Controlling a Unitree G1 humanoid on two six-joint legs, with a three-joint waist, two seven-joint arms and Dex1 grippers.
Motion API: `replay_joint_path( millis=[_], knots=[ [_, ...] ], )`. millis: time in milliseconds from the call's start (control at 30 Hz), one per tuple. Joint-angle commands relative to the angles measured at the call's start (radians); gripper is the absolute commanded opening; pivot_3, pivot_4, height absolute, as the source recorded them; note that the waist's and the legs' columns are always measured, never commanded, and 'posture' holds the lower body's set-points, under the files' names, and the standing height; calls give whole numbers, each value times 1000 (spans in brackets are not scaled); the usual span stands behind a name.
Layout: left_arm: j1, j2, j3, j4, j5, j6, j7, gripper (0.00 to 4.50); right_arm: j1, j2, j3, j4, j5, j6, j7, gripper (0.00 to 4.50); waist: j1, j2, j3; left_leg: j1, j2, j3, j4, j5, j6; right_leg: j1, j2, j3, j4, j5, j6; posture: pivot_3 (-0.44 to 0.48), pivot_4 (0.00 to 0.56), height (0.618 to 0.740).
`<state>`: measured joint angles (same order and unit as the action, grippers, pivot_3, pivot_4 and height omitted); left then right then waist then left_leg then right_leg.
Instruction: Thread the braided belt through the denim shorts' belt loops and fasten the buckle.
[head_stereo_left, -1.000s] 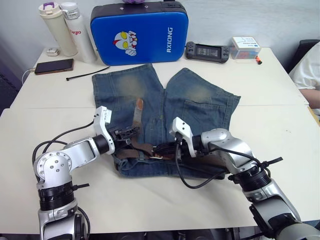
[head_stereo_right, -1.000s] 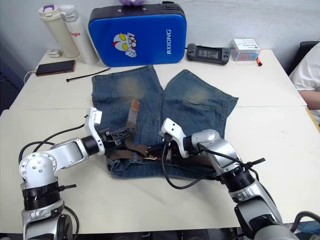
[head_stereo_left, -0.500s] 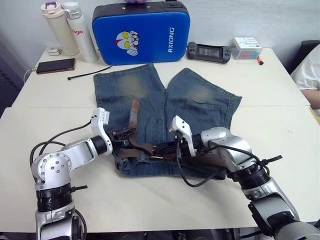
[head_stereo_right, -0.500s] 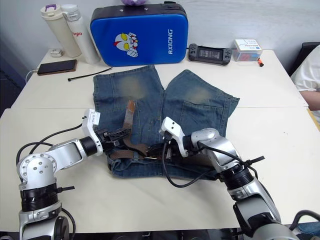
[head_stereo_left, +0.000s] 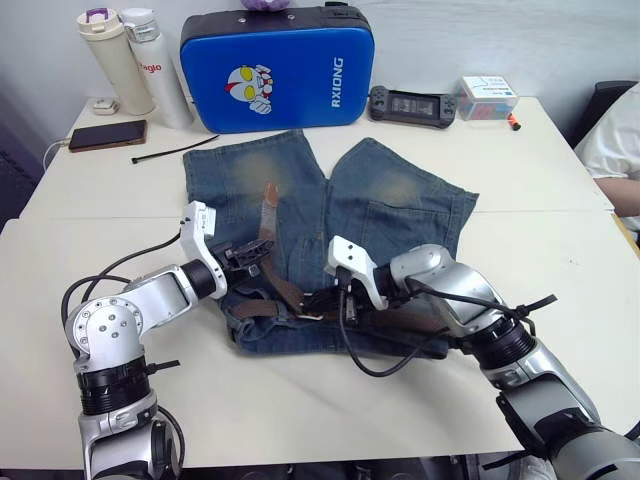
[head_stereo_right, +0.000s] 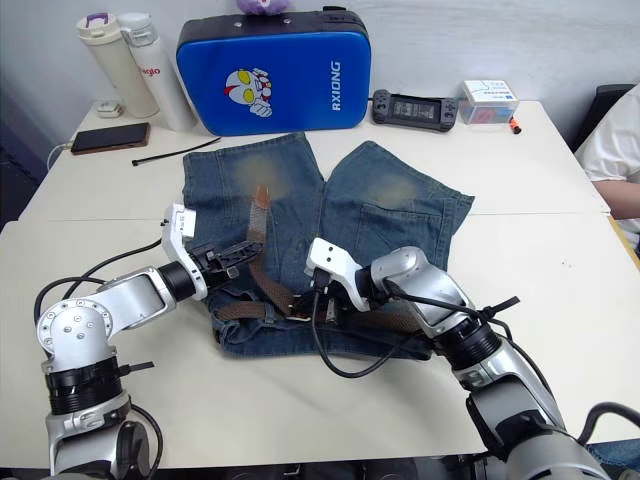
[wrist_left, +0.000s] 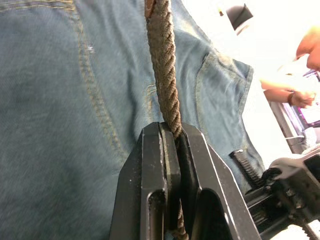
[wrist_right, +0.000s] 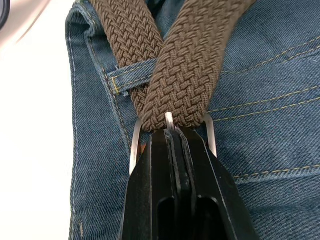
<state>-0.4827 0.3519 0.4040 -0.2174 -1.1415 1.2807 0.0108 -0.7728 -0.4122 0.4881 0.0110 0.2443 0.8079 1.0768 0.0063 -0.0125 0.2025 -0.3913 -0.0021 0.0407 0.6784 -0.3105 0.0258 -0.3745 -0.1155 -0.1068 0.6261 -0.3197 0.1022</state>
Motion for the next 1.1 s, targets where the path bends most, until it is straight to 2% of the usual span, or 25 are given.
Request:
replay_joint_path(
  millis=[33, 200, 333, 500, 600, 700, 900, 1100],
  knots=[
    [-32, 39, -2, -36, -78, 22, -54, 0, 40, 33, 80, 96, -45, 103, -53, 28, -9, -1, -4, 1, 1, 0, 0, 0, -1, 0, 0, 0, 0, 0, 0, 0, 150, 725],
    [-35, 87, -14, -24, -114, 30, -96, 0, 33, 27, 115, 128, -84, 88, -53, 28, -18, 0, -12, 7, 1, 5, -11, 1, -3, 1, 1, 3, 0, -1, -1, 0, 150, 725],
    [-43, 87, -43, -23, -128, 23, -123, 0, 26, 18, 140, 130, -110, 76, -61, 28, -17, -1, -14, 8, 1, 5, -12, 2, -5, 1, 1, 3, 0, -1, -2, 0, 150, 725],
    [-88, 57, -98, 45, -58, -25, -134, 0, 39, 8, 165, 97, -161, 40, -97, 28, -12, 1, -25, 9, 1, 5, -12, 2, -5, 1, 1, 4, 0, -1, -2, 0, 150, 725],
    [-160, 35, -131, 119, -15, -55, -155, 0, 59, 5, 186, 60, -198, 34, -127, 28, -10, 1, -28, 10, 1, 6, -13, 2, -6, 2, 1, 4, 0, -1, -2, 0, 150, 725],
    [-223, 39, -177, 187, 31, -66, -223, 0, 74, 5, 201, 24, -221, 46, -152, 28, -10, 1, -28, 11, 1, 7, -13, 3, -7, 2, 1, 4, 0, -2, -3, 0, 150, 725],
    [-315, 107, -362, 294, 159, -53, -479, 0, 73, -13, 220, -4, -260, 41, -169, 28, -11, 1, -28, 17, 1, 12, -16, 3, -7, 3, 1, 4, 0, -3, -5, 0, 150, 725],
    [-465, 39, -454, 472, 296, -148, -632, 0, 92, -17, 222, -43, -266, 52, -171, 28, -7, 2, -29, 20, 2, 13, -17, 2, -8, 7, 0, 5, -4, -3, -5, 0, 150, 725]
  ],
)
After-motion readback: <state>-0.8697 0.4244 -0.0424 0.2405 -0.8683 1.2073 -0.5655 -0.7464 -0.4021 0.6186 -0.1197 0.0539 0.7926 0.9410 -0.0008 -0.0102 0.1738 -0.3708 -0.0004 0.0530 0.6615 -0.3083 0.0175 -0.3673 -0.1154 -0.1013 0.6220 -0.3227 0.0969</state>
